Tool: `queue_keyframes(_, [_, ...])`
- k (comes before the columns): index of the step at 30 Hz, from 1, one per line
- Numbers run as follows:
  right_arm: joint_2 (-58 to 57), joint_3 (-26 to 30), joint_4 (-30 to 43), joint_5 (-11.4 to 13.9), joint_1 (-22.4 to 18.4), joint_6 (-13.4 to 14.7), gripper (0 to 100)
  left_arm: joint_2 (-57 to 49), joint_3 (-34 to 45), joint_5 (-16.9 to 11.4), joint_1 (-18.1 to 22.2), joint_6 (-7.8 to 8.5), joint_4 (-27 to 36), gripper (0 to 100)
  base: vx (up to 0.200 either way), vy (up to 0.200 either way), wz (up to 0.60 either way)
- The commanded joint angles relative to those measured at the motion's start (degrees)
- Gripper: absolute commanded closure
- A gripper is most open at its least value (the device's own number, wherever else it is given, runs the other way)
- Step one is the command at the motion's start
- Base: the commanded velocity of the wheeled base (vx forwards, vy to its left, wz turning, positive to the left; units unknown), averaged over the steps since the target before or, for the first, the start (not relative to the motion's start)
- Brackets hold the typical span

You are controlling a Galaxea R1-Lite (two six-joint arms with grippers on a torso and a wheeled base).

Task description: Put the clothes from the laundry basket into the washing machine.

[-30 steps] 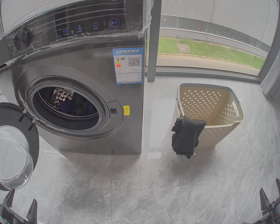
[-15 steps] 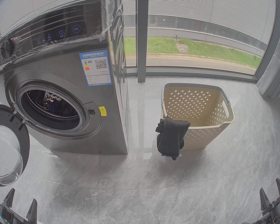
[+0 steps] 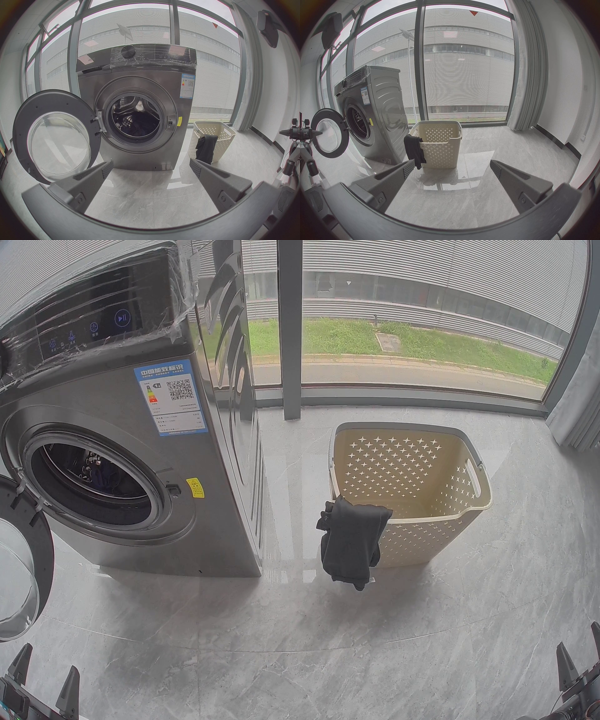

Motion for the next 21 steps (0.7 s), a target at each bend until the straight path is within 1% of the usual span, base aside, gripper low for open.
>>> queue_keyframes(1, [-0.79, 1.01, -0.02, -0.04, 0.07, 0.04, 0, -0.61, 0.92, 0.0, 0.01, -0.02, 0.02, 0, 0.2, 0.0, 0.0])
queue_keyframes(2, [-0.79, 1.01, -0.11, -0.04, -0.02, 0.04, 0, -0.61, 0.92, 0.0, 0.01, -0.02, 0.02, 0, 0.2, 0.0, 0.0])
queue_keyframes(8, [-0.79, 1.01, -0.02, -0.04, -0.02, -0.04, 0, -0.61, 0.92, -0.18, 0.01, -0.02, 0.02, 0, 0.0, 0.0, 0.0])
queue_keyframes(17, [-0.88, 1.01, -0.02, -0.04, -0.02, -0.04, 0, -0.53, 0.92, -0.09, 0.01, -0.11, 0.02, 0, 0.0, -0.2, 0.0])
queue_keyframes(21, [-0.79, 1.01, -0.02, -0.04, -0.02, -0.04, 0, -0.53, 0.92, 0.0, 0.01, -0.11, 0.02, 0, 0.0, 0.0, 0.0])
